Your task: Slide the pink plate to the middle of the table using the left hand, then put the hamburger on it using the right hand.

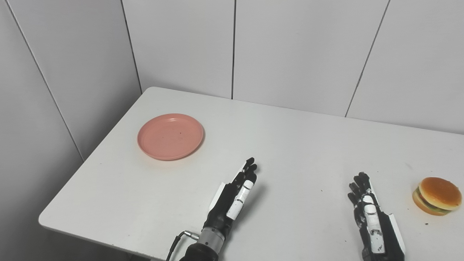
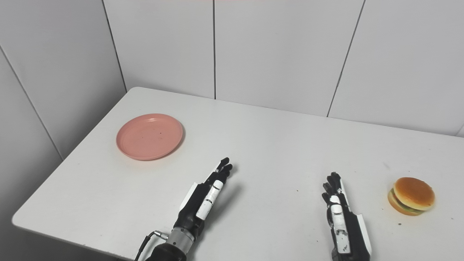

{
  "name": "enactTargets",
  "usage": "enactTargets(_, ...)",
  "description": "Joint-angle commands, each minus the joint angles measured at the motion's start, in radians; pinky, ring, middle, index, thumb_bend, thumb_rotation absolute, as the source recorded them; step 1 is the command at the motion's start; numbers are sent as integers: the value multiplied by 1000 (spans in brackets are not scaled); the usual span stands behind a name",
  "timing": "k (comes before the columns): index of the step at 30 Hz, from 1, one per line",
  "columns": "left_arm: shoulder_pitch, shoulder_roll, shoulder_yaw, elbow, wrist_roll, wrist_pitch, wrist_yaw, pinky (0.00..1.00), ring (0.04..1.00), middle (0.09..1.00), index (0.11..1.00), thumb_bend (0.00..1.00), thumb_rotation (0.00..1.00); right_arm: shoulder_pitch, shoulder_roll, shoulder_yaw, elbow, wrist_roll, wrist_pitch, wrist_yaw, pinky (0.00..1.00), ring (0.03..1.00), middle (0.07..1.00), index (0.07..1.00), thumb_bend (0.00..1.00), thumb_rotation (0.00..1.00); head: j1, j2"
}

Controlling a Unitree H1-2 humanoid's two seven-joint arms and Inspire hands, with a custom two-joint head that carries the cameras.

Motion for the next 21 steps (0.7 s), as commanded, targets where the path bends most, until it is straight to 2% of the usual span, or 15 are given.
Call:
enactTargets(1, -9, 4, -4, -34, -23, 24, -26, 967, 965, 966, 960, 588, 1000, 20, -13, -11, 40, -4, 16, 2, 1000, 1000, 1000, 1000, 117, 1000, 0, 1)
enactTargets(7, -28, 18, 11, -82, -73, 55, -52, 958, 958, 969, 971, 545, 1000, 21, -10, -9, 35, -5, 19, 0, 1000, 1000, 1000, 1000, 133, 1000, 6, 6)
enactTargets(21, -122, 66, 70, -223, -120, 179, -84, 966, 950, 960, 956, 577, 1000, 19, -7, -10, 38, 1, 20, 1, 1000, 1000, 1000, 1000, 129, 1000, 8, 10)
